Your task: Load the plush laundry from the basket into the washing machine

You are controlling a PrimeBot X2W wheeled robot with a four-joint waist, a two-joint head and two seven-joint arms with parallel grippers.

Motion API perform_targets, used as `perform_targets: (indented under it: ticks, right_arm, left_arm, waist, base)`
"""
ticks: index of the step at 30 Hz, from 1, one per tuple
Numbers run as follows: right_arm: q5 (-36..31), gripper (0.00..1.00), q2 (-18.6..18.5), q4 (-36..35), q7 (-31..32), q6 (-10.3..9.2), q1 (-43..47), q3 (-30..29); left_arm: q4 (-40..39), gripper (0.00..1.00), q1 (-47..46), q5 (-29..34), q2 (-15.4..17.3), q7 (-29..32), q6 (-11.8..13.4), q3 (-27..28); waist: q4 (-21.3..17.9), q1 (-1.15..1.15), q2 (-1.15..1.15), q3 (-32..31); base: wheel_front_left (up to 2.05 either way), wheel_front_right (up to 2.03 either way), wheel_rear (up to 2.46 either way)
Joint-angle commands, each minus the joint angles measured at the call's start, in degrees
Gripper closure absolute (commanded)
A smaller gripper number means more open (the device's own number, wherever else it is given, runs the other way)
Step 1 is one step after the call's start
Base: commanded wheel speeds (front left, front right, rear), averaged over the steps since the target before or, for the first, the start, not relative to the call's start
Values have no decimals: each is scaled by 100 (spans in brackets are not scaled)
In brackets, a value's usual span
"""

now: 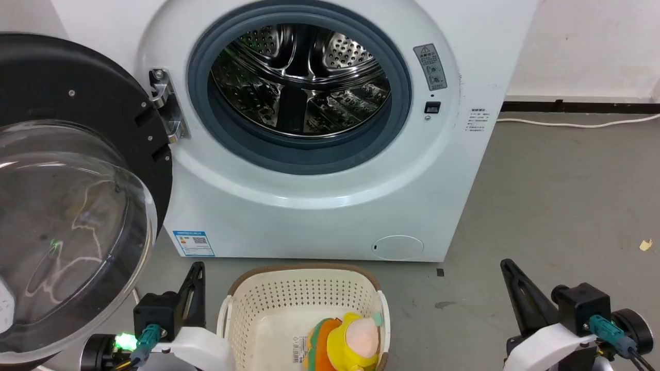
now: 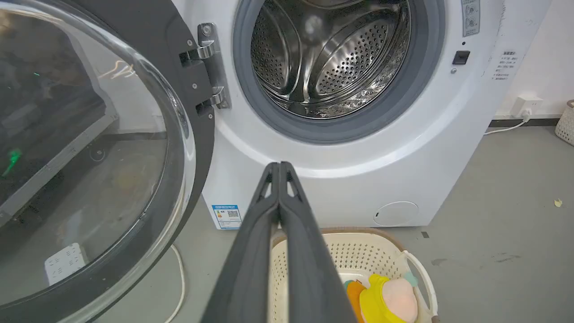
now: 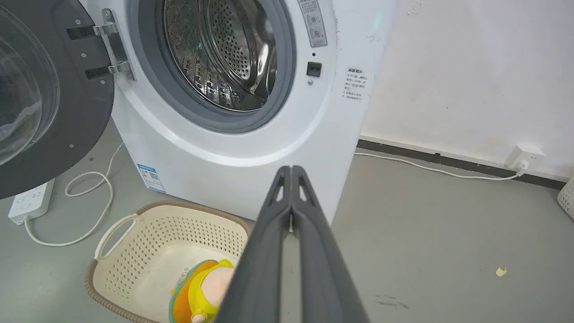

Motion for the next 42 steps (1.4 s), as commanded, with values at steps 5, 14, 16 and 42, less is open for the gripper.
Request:
perform_targets:
  ticks: [5, 14, 16, 42]
  right_arm:
    - [-28, 100, 13, -24, 2, -5, -69, -3]
    - [-28, 100, 13, -24, 2, -5, -69, -3]
    - [-28, 100, 13, -24, 2, -5, -69, -3]
    - [-28, 100, 13, -24, 2, -5, -69, -3]
  left_arm:
    - [-26, 100, -87, 15, 12, 2, -32, 1]
    - [-26, 100, -87, 15, 12, 2, -32, 1]
    - [-26, 100, -87, 15, 12, 2, -32, 1]
    - [-26, 100, -87, 15, 12, 2, -32, 1]
  waist:
    - [0, 0, 0, 0]
    - [0, 0, 0, 0]
    - [0, 0, 0, 0]
    - [0, 0, 0, 0]
  base:
    - [0, 0, 0]
    - [0, 0, 0]
    - [0, 0, 0]
    - [0, 0, 0]
